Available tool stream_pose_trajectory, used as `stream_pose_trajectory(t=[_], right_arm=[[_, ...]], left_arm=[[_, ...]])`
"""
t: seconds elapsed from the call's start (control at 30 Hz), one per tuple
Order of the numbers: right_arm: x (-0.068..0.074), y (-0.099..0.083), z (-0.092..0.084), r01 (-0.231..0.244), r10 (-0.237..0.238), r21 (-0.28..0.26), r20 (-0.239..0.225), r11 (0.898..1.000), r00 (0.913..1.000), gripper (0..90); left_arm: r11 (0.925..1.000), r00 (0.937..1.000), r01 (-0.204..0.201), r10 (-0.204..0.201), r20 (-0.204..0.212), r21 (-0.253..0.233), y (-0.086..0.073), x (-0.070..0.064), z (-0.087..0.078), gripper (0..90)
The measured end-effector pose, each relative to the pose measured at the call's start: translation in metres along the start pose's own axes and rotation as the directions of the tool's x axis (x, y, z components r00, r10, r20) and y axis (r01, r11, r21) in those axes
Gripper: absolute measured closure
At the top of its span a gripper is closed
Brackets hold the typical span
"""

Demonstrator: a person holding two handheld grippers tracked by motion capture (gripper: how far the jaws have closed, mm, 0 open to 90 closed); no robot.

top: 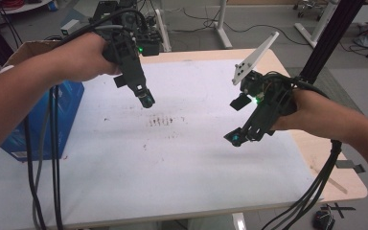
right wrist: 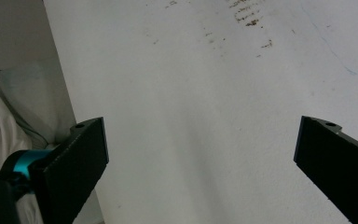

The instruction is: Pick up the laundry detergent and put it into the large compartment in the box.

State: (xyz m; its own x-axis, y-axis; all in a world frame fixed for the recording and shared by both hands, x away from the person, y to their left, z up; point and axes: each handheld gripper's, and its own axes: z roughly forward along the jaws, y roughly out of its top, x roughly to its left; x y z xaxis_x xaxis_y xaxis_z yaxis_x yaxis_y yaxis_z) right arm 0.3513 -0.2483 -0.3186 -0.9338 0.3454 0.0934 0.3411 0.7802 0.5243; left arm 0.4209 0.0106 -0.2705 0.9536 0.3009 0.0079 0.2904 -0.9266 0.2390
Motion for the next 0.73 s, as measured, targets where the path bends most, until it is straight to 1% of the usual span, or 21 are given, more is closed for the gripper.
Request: stream_pose_trajectory(t=[0.1,0.13,0.17,0.3,0.5,0.6,0.73], right_arm=[[-0.0004,0.0002,0.0006,0.007,-0.007,-0.004,-0.002,1.000,1.0000,2.0],[-0.0004,0.0002,0.0005,0.005,-0.005,-0.003,-0.003,1.000,1.0000,2.0],[-0.0005,0.0002,0.0003,0.000,0.000,0.000,-0.003,1.000,1.0000,2.0],[-0.0012,0.0000,0.0010,0.005,-0.005,0.000,-0.003,1.000,1.0000,2.0],[-0.0017,0.0000,0.0021,0.001,-0.001,0.002,-0.005,1.000,1.0000,2.0],[-0.0017,0.0002,0.0018,0.000,0.000,-0.001,-0.004,1.000,1.0000,2.0],[-0.0017,0.0002,0.0018,0.001,-0.001,-0.007,-0.004,1.000,1.0000,2.0]], left_arm=[[1.0000,1.0000,-0.003,0.003,0.005,0.003,-0.0004,0.0001,0.0021,1.7],[0.9999,1.0000,-0.006,0.006,0.005,0.014,-0.0011,0.0002,0.0040,1.7],[0.9999,1.0000,-0.002,0.002,0.007,0.013,-0.0015,0.0003,0.0042,1.7],[0.9999,1.0000,0.004,-0.004,0.008,0.013,-0.0017,-0.0001,0.0058,1.6],[0.9998,0.9998,-0.008,0.008,0.017,0.020,0.0002,-0.0006,0.0087,1.7],[0.9999,0.9998,-0.004,0.004,0.020,0.014,0.0002,-0.0003,0.0090,1.7],[0.9998,0.9997,-0.002,0.002,0.025,0.019,-0.0014,0.0000,0.0098,1.6]])
